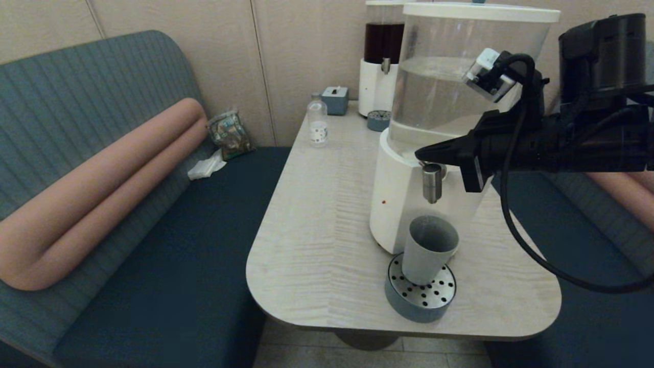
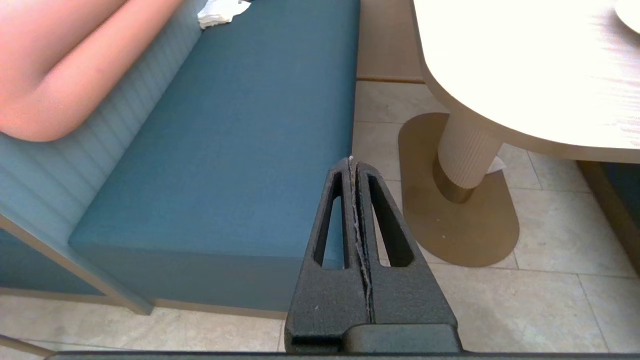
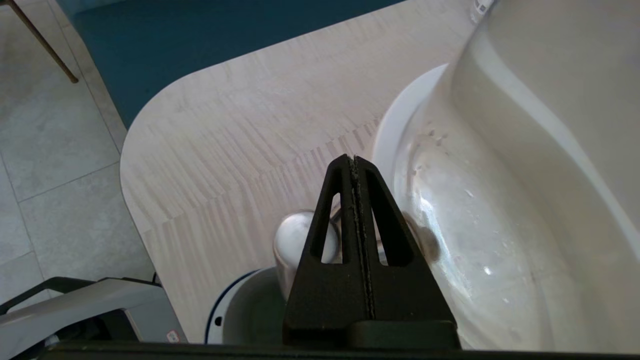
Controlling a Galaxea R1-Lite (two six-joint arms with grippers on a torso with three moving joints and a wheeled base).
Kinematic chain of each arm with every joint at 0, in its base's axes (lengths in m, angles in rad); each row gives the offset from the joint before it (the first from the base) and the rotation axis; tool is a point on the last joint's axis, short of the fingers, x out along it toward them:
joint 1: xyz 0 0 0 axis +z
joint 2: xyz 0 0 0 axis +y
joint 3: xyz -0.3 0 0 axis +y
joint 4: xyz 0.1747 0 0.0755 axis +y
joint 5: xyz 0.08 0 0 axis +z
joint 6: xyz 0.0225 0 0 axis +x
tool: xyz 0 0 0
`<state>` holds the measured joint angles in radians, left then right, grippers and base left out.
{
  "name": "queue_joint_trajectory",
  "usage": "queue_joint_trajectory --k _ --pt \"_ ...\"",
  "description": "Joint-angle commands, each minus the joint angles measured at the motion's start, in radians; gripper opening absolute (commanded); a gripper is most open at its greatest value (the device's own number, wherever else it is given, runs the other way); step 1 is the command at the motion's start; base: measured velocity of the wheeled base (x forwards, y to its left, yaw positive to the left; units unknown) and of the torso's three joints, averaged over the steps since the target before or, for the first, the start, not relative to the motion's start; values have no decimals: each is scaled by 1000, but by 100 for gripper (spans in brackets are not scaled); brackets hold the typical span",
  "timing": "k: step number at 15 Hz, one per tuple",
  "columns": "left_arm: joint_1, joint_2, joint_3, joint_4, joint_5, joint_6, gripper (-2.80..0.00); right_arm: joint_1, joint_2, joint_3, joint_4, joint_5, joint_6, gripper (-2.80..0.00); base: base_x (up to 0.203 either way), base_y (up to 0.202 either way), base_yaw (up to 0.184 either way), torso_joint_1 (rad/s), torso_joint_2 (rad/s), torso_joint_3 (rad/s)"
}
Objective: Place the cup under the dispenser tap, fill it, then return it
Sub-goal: Turn on the faucet
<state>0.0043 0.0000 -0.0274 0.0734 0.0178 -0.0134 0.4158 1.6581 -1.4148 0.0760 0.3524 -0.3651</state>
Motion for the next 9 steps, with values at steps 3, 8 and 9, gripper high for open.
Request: queue_joint_trajectory --k 3,8,9 --pt "0 2 0 0 1 0 -280 -12 -18 17 -1 2 -3 -280 0 0 0 0 0 0" --pt "0 2 0 0 1 0 -280 -15 -66 45 1 0 -3 -280 0 0 0 0 0 0" --pt "0 2 0 0 1 0 -280 -15 -84 70 0 0 -3 -280 0 0 0 0 0 0"
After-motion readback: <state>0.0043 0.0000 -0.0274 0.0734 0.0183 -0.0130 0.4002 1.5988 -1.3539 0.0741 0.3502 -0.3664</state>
